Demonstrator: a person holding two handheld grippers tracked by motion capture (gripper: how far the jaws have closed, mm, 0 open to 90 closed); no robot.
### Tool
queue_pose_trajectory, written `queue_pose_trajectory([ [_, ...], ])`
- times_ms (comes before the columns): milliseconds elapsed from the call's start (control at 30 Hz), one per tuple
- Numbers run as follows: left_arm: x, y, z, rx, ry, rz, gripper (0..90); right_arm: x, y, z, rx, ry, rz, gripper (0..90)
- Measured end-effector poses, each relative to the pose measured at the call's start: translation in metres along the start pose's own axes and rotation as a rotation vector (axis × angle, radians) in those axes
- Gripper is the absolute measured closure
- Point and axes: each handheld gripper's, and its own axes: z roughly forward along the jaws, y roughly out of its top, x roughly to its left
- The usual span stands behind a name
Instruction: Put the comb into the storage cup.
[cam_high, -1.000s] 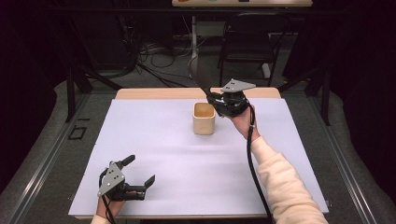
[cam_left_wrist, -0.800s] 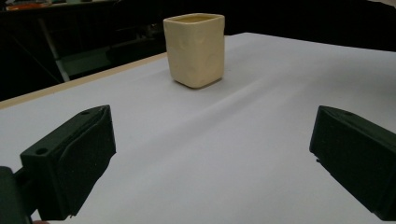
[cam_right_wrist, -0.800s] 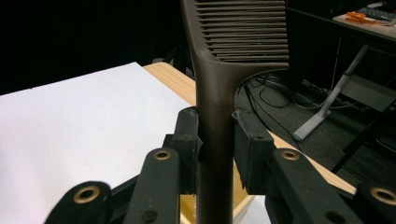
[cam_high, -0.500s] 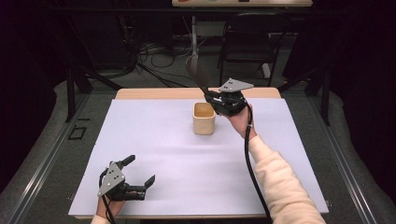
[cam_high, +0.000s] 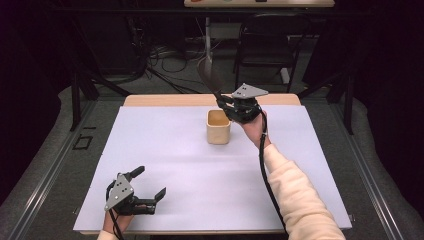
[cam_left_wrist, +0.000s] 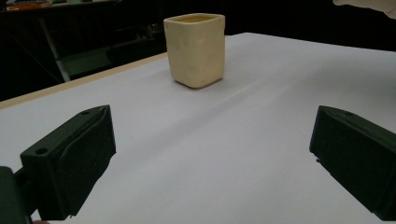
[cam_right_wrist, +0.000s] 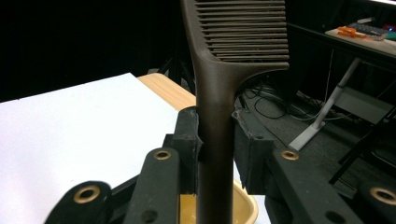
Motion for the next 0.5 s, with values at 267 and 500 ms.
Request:
queue_pose_trajectory([
  [267,0.000,0.000,0.000,0.001,-0.002,0.000,0.3,0.001,-0.001,0.007,-0.010,-0.011,-0.011,72.5],
  [500,0.000,0.000,0.000,0.000,0.000,0.000,0.3,0.003,0.000,0.014,-0.023,-0.017,-0.011,72.5],
])
